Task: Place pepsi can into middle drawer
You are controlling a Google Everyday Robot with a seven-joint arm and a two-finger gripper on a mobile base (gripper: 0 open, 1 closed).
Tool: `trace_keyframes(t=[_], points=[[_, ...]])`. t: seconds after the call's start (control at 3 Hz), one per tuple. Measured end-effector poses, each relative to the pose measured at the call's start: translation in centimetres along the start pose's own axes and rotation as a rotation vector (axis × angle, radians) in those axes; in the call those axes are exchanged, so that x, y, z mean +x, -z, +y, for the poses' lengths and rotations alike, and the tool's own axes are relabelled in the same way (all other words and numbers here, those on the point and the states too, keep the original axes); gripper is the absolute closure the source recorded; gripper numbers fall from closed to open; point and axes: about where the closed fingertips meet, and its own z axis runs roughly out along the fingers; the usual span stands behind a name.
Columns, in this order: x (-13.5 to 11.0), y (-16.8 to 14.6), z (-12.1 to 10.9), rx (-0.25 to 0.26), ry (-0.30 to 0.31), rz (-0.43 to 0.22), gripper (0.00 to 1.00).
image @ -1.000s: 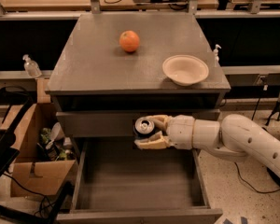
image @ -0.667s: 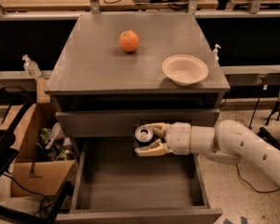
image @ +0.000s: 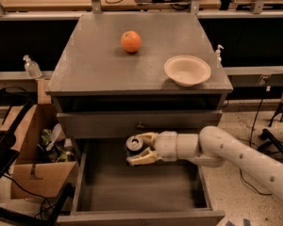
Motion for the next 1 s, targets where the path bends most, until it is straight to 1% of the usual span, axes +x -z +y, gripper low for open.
trace_keyframes(t=[0.33,0.67,1.0], points=[[5.4,-5.8,1.0,-0.085,-0.068,-0.005,1.0],[10.0,-10.6,2.1,-0.132,-0.124,0.013,1.0],[13.8,-12.7,3.1,-0.116,-0.174,0.047,1.0]])
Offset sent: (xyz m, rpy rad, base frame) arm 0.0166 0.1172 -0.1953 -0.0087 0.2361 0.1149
